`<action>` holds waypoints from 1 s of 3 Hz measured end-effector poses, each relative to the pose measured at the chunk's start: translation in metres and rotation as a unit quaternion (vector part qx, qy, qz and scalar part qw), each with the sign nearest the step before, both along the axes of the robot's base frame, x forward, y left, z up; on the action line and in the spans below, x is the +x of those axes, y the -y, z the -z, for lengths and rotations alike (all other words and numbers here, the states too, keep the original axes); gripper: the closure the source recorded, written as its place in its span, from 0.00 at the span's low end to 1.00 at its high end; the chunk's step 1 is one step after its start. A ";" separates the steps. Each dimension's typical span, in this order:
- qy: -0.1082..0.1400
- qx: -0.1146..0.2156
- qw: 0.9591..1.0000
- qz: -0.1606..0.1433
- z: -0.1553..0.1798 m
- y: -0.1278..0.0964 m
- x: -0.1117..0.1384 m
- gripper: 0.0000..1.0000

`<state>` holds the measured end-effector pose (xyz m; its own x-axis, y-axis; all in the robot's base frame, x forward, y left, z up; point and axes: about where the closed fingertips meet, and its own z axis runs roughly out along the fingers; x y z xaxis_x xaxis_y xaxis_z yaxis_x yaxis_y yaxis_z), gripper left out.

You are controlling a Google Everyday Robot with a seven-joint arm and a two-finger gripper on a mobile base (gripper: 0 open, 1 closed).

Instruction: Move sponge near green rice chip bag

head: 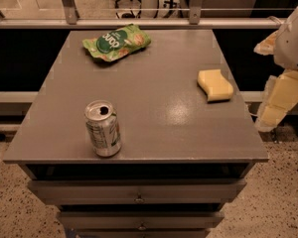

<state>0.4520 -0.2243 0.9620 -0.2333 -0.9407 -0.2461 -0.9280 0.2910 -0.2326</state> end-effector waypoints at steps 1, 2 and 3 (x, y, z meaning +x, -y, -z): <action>-0.001 0.040 0.999 0.015 0.030 0.012 0.030 0.00; 0.006 0.083 0.996 0.036 0.059 0.023 0.067 0.00; 0.016 0.121 0.991 0.055 0.082 0.031 0.102 0.00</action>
Offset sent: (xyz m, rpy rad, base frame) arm 0.1200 -0.0386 -0.0970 0.2843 -0.0316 -0.1303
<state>0.5544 -0.2556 0.8805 -0.3192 -0.8230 -0.4699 -0.8813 0.4401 -0.1721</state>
